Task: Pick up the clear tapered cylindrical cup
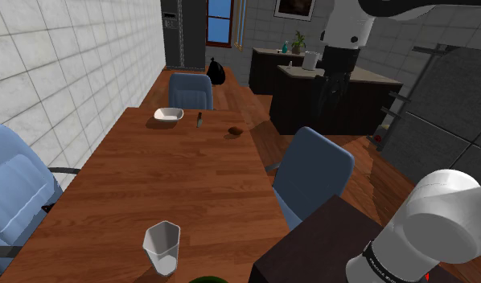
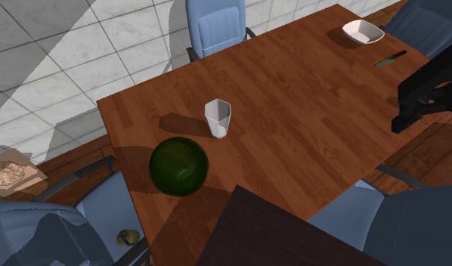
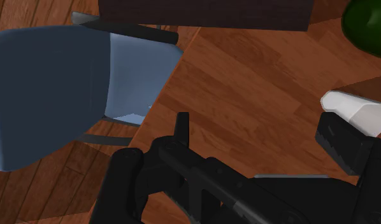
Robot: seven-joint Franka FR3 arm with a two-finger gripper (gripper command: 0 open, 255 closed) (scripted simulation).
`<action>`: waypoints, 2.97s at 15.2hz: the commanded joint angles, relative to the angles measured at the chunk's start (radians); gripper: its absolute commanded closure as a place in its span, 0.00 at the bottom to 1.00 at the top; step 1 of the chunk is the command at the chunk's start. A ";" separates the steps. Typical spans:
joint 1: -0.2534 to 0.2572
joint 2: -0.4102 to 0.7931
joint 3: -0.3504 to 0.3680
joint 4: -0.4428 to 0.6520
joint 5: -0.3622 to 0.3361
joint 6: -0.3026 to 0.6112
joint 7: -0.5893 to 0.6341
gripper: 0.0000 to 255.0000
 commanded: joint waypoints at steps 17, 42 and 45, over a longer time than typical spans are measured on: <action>0.098 0.276 0.202 -0.189 0.149 0.517 0.164 0.00; 0.302 1.198 0.309 0.211 -0.178 1.099 0.606 0.00; 0.321 1.241 0.293 0.232 -0.195 1.122 0.619 0.00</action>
